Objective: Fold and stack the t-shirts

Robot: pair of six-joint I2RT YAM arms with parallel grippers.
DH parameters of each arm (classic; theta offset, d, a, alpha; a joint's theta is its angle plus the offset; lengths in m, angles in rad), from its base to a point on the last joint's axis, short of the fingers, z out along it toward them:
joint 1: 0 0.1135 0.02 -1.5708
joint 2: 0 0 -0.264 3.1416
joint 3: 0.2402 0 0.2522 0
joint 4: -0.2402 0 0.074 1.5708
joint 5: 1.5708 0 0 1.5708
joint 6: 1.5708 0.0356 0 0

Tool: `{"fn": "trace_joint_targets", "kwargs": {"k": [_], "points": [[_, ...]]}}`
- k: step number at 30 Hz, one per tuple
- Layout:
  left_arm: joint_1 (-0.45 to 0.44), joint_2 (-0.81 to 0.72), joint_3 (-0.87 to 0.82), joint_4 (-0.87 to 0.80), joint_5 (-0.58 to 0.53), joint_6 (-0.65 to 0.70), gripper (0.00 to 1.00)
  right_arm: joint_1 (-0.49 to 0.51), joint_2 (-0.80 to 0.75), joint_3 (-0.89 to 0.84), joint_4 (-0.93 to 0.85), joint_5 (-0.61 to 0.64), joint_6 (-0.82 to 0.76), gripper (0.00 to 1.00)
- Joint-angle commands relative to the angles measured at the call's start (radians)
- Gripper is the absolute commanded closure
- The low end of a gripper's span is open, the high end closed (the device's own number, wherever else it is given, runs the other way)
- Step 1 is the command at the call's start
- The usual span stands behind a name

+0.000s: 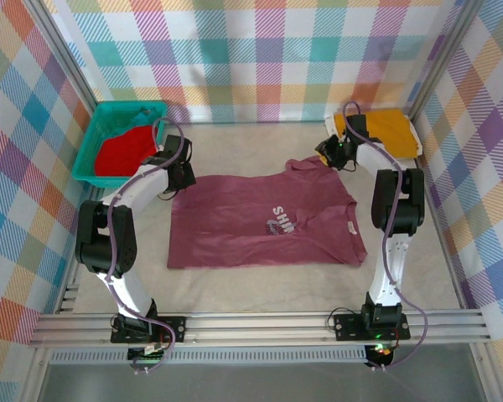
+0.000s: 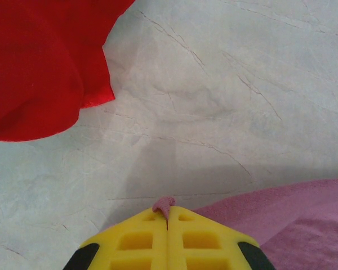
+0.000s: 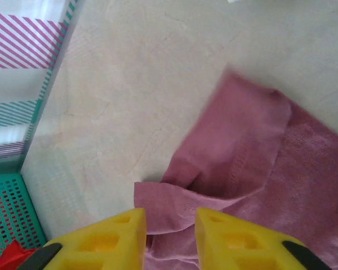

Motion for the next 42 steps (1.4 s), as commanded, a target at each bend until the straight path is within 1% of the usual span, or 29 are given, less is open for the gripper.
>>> {"fn": "trace_joint_targets", "kwargs": {"k": [1,2,3,4,5,6,15,24,26,30,33,34,36,38,42], "points": [[-0.015,-0.036,-0.007,0.016,-0.010,-0.004,1.00,0.002,0.048,0.019,0.026,-0.050,0.035,0.95],[-0.016,-0.037,-0.008,0.015,-0.014,-0.003,1.00,0.001,0.052,0.022,0.027,-0.050,0.038,0.95],[-0.015,-0.039,-0.010,0.015,-0.016,-0.002,1.00,0.001,0.053,0.023,0.029,-0.043,0.040,0.88],[-0.015,-0.037,-0.007,0.015,-0.017,-0.001,1.00,0.001,0.057,0.024,0.028,-0.032,0.041,0.74],[-0.015,-0.035,-0.005,0.013,-0.018,-0.001,1.00,0.002,0.061,0.030,0.020,-0.022,0.040,0.64],[-0.015,-0.031,-0.002,0.009,-0.016,0.001,1.00,0.001,0.069,0.041,0.010,-0.016,0.036,0.62],[-0.015,-0.018,0.007,0.012,-0.006,0.001,1.00,0.001,0.193,0.195,-0.069,-0.013,0.027,0.60],[-0.016,-0.009,0.008,0.012,-0.008,0.002,1.00,0.002,0.234,0.228,-0.097,0.003,0.038,0.55],[-0.015,-0.005,0.014,0.013,-0.004,0.003,1.00,0.002,0.253,0.246,-0.099,0.003,0.041,0.57],[-0.015,-0.006,0.016,0.011,-0.007,0.003,1.00,0.002,0.303,0.308,-0.104,0.009,0.039,0.68],[-0.015,-0.008,0.016,0.008,-0.009,0.002,1.00,0.002,0.346,0.376,-0.135,-0.009,0.033,0.82],[-0.015,-0.010,0.015,0.008,-0.010,0.004,1.00,0.002,0.346,0.378,-0.130,-0.017,0.033,0.89],[-0.015,-0.012,0.013,0.006,-0.016,0.003,1.00,0.006,0.321,0.359,-0.116,-0.010,0.029,0.96],[-0.015,-0.016,0.011,0.007,-0.019,0.003,1.00,0.008,0.278,0.320,-0.093,-0.002,0.025,1.00],[-0.015,-0.042,-0.018,0.046,-0.021,-0.002,1.00,0.007,0.155,0.218,-0.030,-0.010,0.014,1.00]]}}
